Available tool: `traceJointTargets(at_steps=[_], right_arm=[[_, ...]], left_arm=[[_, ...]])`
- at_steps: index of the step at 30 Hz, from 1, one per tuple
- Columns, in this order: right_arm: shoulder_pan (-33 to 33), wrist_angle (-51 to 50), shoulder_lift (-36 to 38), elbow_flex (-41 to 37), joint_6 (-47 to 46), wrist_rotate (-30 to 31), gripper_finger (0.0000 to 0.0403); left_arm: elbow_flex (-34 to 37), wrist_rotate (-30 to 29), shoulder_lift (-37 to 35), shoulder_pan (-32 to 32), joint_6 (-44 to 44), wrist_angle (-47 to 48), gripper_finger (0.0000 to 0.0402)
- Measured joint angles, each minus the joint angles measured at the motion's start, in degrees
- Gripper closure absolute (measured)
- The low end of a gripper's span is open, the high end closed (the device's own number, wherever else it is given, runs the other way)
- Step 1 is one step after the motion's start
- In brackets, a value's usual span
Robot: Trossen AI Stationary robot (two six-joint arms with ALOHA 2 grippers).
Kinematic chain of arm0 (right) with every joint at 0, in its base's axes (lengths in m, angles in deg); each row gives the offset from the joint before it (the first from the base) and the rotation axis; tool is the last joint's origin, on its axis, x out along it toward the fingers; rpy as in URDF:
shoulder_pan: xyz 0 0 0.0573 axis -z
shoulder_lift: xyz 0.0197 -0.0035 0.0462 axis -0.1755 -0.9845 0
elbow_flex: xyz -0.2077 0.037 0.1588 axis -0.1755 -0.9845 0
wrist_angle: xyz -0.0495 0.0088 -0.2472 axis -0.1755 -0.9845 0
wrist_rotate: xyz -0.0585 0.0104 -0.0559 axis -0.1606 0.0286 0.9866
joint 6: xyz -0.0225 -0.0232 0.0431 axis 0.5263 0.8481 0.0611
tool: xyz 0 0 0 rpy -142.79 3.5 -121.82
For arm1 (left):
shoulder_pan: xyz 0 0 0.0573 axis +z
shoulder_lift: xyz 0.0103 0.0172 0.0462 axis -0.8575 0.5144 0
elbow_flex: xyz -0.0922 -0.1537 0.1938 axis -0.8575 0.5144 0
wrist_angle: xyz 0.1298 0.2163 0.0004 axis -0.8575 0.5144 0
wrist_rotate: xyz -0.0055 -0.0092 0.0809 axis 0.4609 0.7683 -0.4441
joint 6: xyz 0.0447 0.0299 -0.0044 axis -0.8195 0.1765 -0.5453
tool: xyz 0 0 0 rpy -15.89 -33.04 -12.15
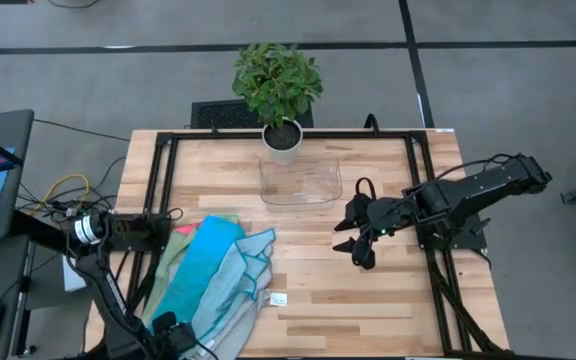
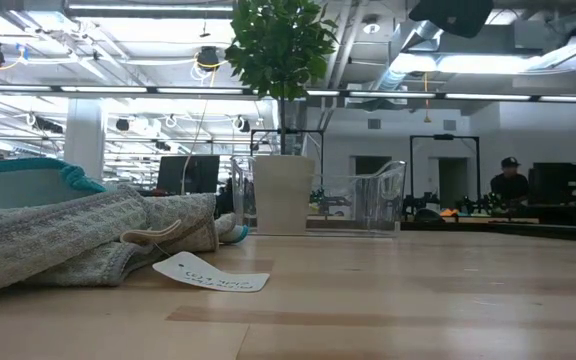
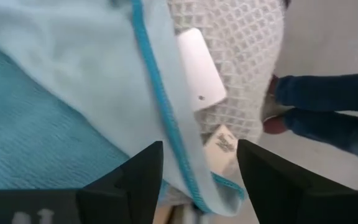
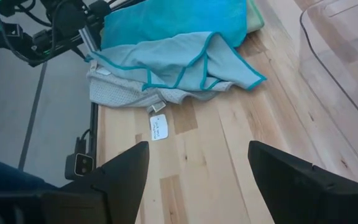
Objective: Fold microfiber towels
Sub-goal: Fold the light blue microfiber cloth
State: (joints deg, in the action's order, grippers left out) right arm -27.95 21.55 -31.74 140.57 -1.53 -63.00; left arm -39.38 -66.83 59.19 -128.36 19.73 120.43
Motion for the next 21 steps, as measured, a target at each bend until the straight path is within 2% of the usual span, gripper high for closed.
traceJointTargets(at_steps=[8, 18, 21], right_arm=[[-0.07, -0.02, 0.0, 0.0, 0.0, 0.0, 0.0101], [-0.07, -0.04, 0.0, 0.0, 0.0, -0.02, 0.0101], [-0.07, -0.04, 0.0, 0.0, 0.0, -0.02, 0.0101]], left_arm=[[0.02, 0.47, 0.57, 1.03, -6.11, 1.46, 0.0253], [0.02, 0.08, 0.75, 1.55, -6.85, 0.55, 0.0258], [0.02, 1.55, 1.58, 1.55, -7.66, -0.94, 0.0258]])
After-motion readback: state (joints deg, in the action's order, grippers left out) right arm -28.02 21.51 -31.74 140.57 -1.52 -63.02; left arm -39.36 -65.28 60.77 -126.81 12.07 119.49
